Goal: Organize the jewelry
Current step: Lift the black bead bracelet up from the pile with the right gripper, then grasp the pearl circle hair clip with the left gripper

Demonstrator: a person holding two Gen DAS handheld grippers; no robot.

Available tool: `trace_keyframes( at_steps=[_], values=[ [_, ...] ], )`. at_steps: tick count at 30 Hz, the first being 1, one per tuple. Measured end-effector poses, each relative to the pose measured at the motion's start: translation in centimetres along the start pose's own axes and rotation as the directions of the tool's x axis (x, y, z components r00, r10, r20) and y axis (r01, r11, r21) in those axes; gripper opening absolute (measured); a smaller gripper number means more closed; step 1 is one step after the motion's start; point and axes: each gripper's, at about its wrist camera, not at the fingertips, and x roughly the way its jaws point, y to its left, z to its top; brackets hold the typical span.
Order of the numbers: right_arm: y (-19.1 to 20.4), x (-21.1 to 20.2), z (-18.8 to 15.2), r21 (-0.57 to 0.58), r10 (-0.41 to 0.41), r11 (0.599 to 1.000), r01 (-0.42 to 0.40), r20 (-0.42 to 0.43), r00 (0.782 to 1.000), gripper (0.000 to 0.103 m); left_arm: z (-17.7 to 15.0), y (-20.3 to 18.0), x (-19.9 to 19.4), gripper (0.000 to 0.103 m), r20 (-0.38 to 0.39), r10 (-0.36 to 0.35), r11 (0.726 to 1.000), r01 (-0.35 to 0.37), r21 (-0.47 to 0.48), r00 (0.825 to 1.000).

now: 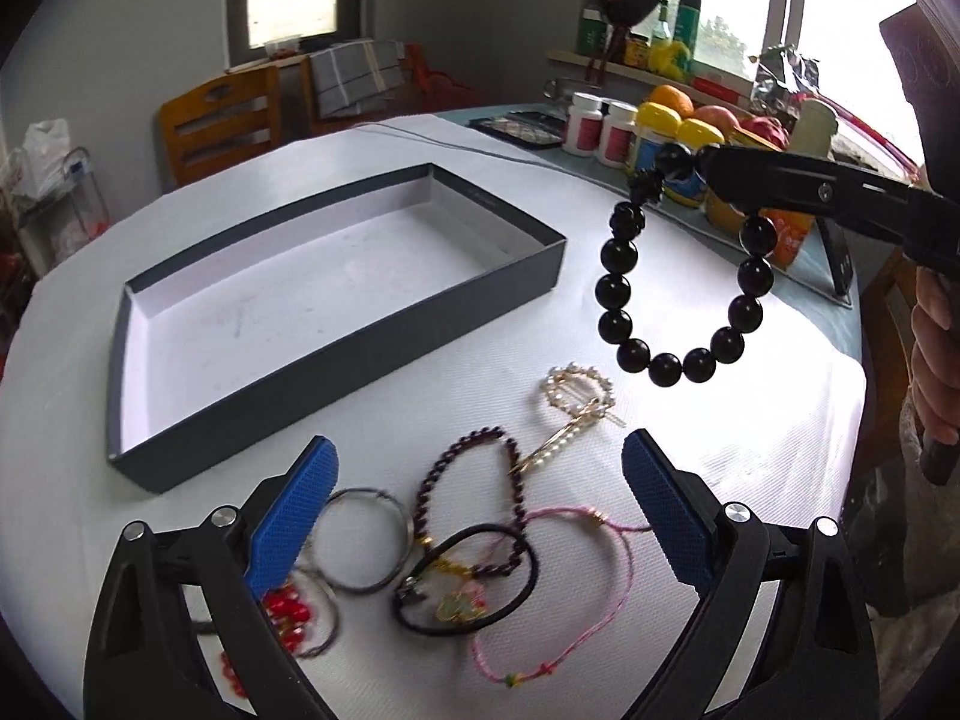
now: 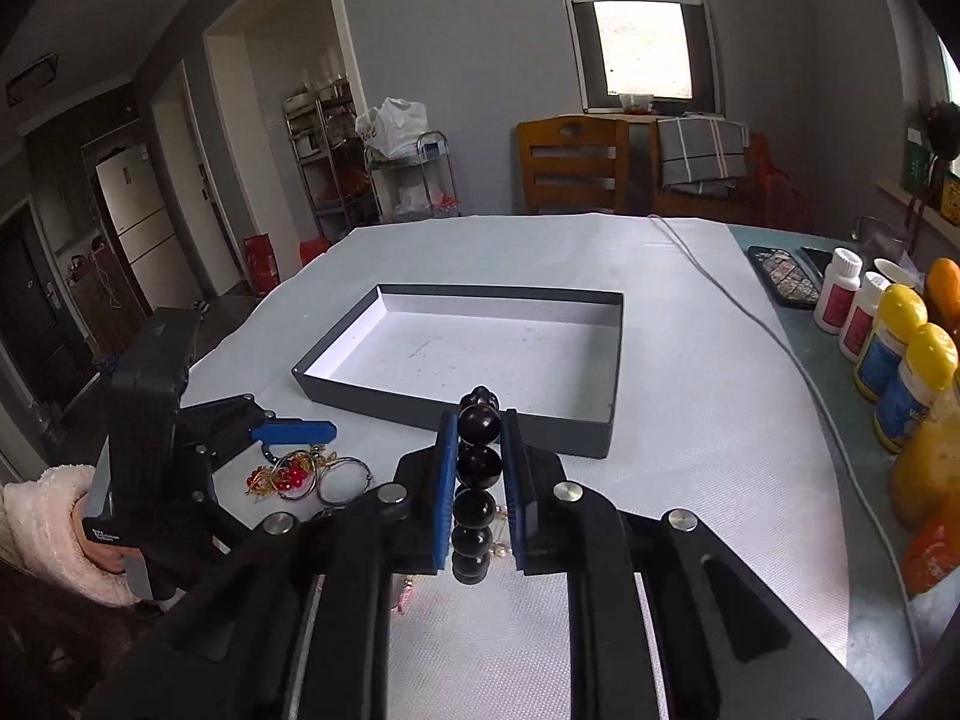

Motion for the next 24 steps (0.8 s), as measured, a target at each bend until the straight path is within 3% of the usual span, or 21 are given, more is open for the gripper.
trace_keyframes(
  at_steps=[4, 9, 10, 13, 18, 20, 24],
  values=[
    [-1.2, -0.5, -0.4, 0.005, -0.057, 0.998, 0.057, 0.011, 0.998, 0.014, 1.0, -1.8, 1.9, 0.097, -0.027, -0.046, 0.999, 0.046, 0.017, 0.999],
    [-3.4, -0.8, -1.6, 0.055, -0.09, 0.994, 0.09, 0.003, 0.996, 0.014, 1.7, -3.6, 3.9, 0.091, -0.057, -0.031, 0.998, 0.034, 0.053, 0.998],
    [-3.7, -0.9, -1.8, 0.063, -0.091, 0.994, 0.09, 0.001, 0.996, 0.014, 1.8, -3.9, 4.3, 0.089, -0.061, -0.025, 0.998, 0.029, 0.061, 0.998],
    [-4.0, -0.9, -2.4, 0.073, -0.086, 0.994, 0.086, -0.002, 0.996, 0.014, 2.0, -4.4, 5.9, 0.066, -0.096, -0.007, 0.997, 0.014, 0.073, 0.995],
    [-4.1, -0.8, -2.5, 0.077, -0.068, 0.995, 0.068, -0.005, 0.998, 0.014, 1.8, -4.6, 6.7, 0.054, -0.109, 0.023, 0.997, -0.014, 0.082, 0.994],
    [-3.9, -0.7, -2.5, 0.073, -0.062, 0.995, 0.062, -0.009, 0.998, 0.014, 1.8, -4.5, 6.6, 0.042, -0.102, 0.022, 0.997, -0.014, 0.081, 0.995],
    [-3.4, -0.3, -2.2, 0.065, -0.052, 0.996, 0.053, -0.014, 0.999, 0.014, 1.6, -4.2, 6.2, 0.042, -0.09, 0.016, 0.998, -0.011, 0.065, 0.996]
  ],
)
